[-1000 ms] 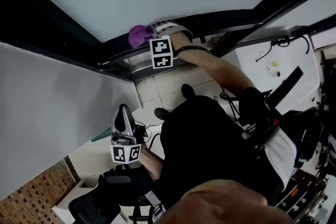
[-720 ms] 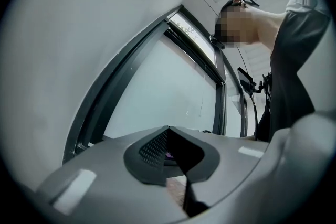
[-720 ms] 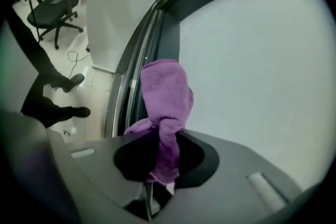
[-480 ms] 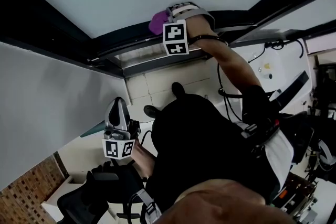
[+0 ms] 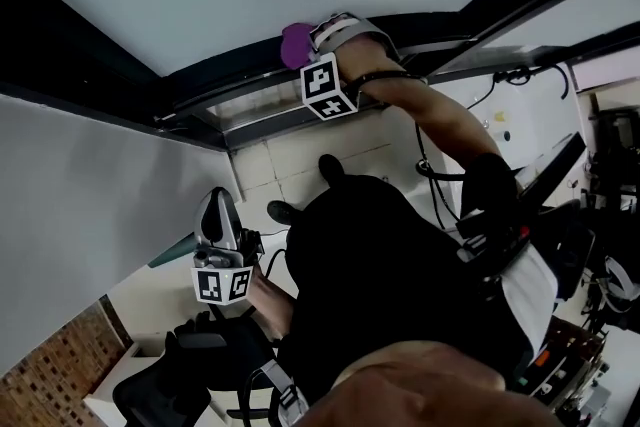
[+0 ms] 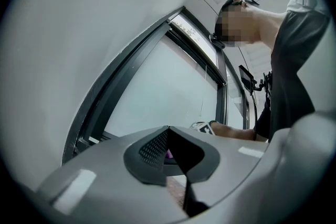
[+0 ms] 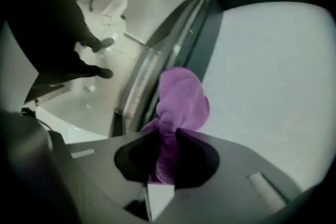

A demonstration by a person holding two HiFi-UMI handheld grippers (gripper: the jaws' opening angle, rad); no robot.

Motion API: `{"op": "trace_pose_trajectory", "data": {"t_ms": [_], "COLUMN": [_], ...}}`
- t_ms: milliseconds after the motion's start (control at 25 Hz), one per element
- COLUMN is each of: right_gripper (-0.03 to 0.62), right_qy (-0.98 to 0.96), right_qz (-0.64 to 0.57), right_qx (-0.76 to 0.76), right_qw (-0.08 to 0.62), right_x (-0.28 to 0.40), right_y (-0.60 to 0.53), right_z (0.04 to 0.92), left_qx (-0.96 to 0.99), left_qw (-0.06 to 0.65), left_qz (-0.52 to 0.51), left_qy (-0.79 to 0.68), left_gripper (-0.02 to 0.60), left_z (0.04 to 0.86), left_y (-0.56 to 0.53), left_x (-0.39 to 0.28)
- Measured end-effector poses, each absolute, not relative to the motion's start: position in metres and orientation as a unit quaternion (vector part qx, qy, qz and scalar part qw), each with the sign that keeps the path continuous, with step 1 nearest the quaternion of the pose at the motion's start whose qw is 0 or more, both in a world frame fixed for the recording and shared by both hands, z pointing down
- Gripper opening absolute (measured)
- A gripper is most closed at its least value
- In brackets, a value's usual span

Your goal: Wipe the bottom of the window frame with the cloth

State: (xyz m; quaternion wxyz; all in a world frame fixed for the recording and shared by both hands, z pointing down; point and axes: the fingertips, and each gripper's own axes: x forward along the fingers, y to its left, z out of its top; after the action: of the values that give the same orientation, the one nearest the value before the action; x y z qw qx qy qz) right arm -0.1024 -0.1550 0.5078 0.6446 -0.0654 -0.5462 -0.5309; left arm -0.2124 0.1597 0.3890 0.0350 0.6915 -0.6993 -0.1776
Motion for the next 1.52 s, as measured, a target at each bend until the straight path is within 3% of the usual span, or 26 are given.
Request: {"op": "trace_pose_trajectory", "data": {"t_ms": [160, 400, 760, 880, 960, 1080, 1160, 1200, 1280, 1400, 1520], "right_gripper": [0.06, 0.058, 0.06, 0.061, 0.063, 0.063, 0.063, 0.063, 0.063, 0.063, 0.063], "right_qy": [-0.647, -0.551, -0.489, -0.68, -0.842, -0.895, -0.858, -0.856, -0.899, -0.964, -0.969], "right_qz": [-0.467, -0.567, -0.583, -0.375, -0.096, 0.368, 0.512, 0.513, 0.408, 0.156, 0.024], "right_qx": [-0.102, -0.067, -0.231, -0.29, -0.227, -0.056, 0.018, 0.049, 0.113, 0.201, 0.243], "right_qw": [0.594, 0.609, 0.606, 0.559, 0.48, 0.245, 0.037, -0.041, -0.109, -0.077, -0.025], "right_x": [-0.114, -0.122, -0.023, 0.004, -0.006, -0.021, -0.023, -0.022, -0.021, -0.032, -0.054], "right_y": [-0.133, -0.188, -0.047, 0.006, 0.007, -0.03, -0.061, -0.077, -0.107, -0.144, -0.165], "right_z": [0.474, 0.5, 0.501, 0.541, 0.579, 0.605, 0.577, 0.557, 0.523, 0.498, 0.484], "left_qx": [0.698, 0.71, 0.713, 0.723, 0.733, 0.749, 0.756, 0.759, 0.766, 0.777, 0.782], "left_qw": [0.033, 0.034, 0.048, 0.05, 0.054, 0.059, 0.06, 0.061, 0.063, 0.064, 0.064], "left_qz": [-0.178, -0.181, -0.172, -0.166, -0.156, -0.137, -0.128, -0.123, -0.111, -0.097, -0.092], "left_qy": [-0.693, -0.68, -0.678, -0.669, -0.66, -0.645, -0.639, -0.636, -0.63, -0.619, -0.613], "left_gripper": [0.003, 0.003, 0.003, 0.003, 0.003, 0.003, 0.003, 0.003, 0.003, 0.003, 0.003], "left_z": [0.388, 0.389, 0.393, 0.392, 0.391, 0.387, 0.382, 0.38, 0.377, 0.375, 0.369], "left_y": [0.154, 0.147, 0.136, 0.121, 0.108, 0.09, 0.082, 0.077, 0.064, 0.046, 0.046], "left_x": [-0.212, -0.2, -0.203, -0.197, -0.193, -0.183, -0.178, -0.175, -0.165, -0.145, -0.134]}}
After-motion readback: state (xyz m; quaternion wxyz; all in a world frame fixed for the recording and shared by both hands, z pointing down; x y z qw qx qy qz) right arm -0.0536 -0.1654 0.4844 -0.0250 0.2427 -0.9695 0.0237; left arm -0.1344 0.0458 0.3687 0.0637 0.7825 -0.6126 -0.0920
